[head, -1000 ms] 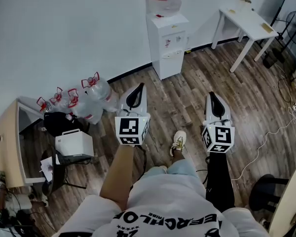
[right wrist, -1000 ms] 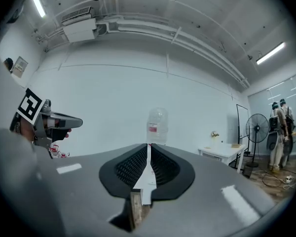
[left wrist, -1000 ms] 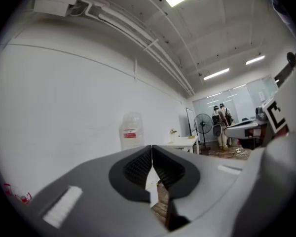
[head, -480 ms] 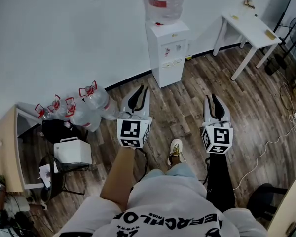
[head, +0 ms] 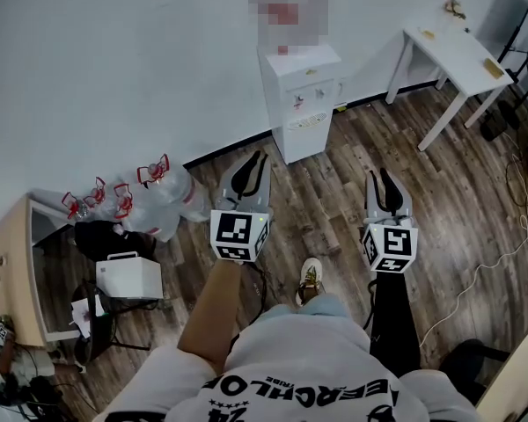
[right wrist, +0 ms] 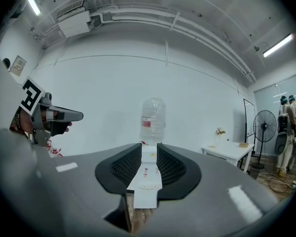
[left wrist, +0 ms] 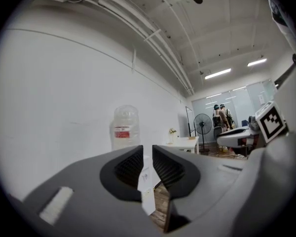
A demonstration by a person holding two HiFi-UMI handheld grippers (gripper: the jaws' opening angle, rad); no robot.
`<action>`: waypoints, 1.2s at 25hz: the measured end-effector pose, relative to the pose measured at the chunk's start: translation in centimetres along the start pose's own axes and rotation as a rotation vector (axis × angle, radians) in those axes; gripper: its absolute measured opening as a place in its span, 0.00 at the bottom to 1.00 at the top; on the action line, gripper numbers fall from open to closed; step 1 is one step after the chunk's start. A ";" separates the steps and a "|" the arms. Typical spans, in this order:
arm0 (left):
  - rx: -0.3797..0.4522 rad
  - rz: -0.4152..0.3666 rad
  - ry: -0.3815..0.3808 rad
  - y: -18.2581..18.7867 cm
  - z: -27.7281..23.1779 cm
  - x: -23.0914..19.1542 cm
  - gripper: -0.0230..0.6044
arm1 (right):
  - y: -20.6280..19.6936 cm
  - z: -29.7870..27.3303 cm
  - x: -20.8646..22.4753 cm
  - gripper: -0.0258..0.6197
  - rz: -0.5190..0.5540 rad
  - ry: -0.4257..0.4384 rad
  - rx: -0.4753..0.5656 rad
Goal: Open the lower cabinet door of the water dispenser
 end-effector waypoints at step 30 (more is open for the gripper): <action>0.053 0.040 -0.033 -2.3 -18.5 -0.6 0.34 | -3.7 -16.8 9.3 0.16 -0.008 0.084 0.010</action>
Point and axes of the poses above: the fingertips, and each gripper's own axes: z backward along the fingers, x to its right, y out of its top, the point moved 7 cm from there along z, backward along the fingers, and after that the axes turned 1 degree about -y, right-handed, at the moved point
